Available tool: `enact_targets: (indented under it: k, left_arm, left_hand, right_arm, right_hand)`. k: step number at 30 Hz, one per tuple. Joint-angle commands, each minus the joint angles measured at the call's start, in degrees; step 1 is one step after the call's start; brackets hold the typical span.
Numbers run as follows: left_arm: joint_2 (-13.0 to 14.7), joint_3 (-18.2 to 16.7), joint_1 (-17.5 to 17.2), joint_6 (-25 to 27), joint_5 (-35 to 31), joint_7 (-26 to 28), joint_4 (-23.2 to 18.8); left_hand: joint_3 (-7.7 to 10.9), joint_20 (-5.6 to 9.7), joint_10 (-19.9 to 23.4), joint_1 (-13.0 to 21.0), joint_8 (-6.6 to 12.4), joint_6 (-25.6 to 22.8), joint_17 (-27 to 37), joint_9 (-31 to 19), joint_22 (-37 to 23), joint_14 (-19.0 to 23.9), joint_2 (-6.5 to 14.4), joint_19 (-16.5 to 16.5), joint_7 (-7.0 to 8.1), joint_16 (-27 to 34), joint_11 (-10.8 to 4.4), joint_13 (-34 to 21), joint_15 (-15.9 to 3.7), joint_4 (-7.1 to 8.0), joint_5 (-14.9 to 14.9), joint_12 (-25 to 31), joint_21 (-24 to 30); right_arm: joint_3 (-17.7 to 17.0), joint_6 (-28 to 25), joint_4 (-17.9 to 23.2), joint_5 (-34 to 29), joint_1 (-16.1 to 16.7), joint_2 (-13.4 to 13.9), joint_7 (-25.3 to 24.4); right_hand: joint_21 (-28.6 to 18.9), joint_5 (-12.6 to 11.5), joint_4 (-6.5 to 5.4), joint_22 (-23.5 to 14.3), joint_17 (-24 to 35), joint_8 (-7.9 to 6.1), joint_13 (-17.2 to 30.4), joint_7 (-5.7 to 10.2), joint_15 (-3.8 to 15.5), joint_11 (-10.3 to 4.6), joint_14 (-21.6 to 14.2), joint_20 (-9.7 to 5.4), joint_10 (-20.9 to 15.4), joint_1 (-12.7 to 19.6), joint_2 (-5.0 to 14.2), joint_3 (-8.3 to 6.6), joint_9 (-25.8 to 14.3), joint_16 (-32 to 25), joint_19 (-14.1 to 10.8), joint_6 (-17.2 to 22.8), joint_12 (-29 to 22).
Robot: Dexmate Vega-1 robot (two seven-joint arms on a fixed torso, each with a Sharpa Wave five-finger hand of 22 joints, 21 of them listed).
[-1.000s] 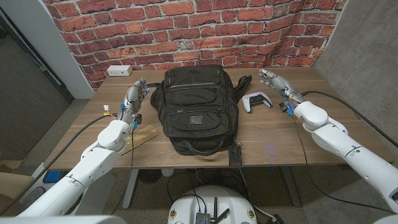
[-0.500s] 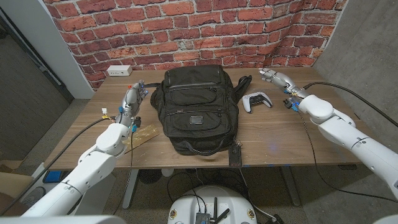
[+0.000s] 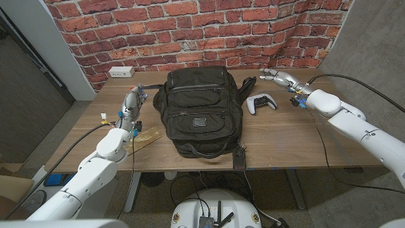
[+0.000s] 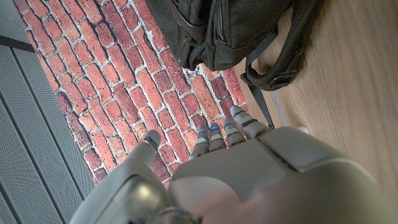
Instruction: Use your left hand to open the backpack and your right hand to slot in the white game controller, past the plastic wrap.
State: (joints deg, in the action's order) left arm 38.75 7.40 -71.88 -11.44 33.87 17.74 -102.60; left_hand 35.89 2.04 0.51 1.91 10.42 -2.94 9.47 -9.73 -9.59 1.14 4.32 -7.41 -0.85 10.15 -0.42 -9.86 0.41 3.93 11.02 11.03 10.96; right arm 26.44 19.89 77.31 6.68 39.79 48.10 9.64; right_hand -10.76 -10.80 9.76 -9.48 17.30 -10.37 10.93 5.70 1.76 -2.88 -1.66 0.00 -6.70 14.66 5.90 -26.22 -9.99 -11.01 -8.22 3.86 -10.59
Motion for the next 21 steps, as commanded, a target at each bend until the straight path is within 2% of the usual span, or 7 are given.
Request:
enact_targets:
  k: [1,11,21]
  left_arm:
    - [0.2,-1.0,-0.24,2.05,0.93,0.77,-0.54]
    - [0.48,-1.01,1.22,3.11,1.37,0.07,0.35]
    - [0.23,-0.67,1.72,2.86,1.54,-0.44,1.16]
  left_hand:
    - [0.08,1.64,0.47,-0.36,0.29,-0.27,0.2,-0.26,-0.07,0.73,2.34,-0.63,0.08,0.2,-0.32,-0.06,-0.06,-0.24,0.26,0.11,0.03]
    - [0.14,1.57,0.56,-0.38,0.23,-0.34,0.21,-0.25,-0.07,0.84,2.46,-0.67,0.06,0.16,-0.31,-0.07,-0.03,-0.26,0.27,0.06,0.01]
    - [0.18,1.62,0.68,-0.4,0.22,-0.46,0.22,-0.24,-0.07,0.97,2.52,-0.74,0.09,0.15,-0.44,-0.07,-0.04,-0.27,0.28,0.05,0.01]
  right_arm:
    - [4.14,-1.77,-1.32,-6.07,-6.44,2.69,3.49]
    - [5.96,-4.04,0.17,-11.56,-9.09,4.8,5.72]
    - [7.89,-5.42,1.78,-17.15,-12.45,6.41,9.72]
  right_hand:
    - [0.18,-0.45,0.71,-0.15,-0.2,-0.06,0.0,0.43,1.54,-0.11,0.45,-0.02,0.39,1.56,-0.1,-0.48,-0.33,0.1,0.21,-0.88,-0.03]
    - [0.05,-0.83,1.27,-0.15,-1.12,-0.61,0.22,0.56,1.57,-0.3,-0.29,0.72,-0.56,4.83,-1.05,-1.5,-0.43,-0.4,-0.02,-1.01,-0.64]
    - [-0.04,-1.55,1.38,-0.16,-1.75,-0.68,0.51,-0.14,0.5,0.95,-0.69,1.65,-0.14,8.02,-1.8,-2.51,-0.57,-0.7,-0.33,-2.01,-0.72]
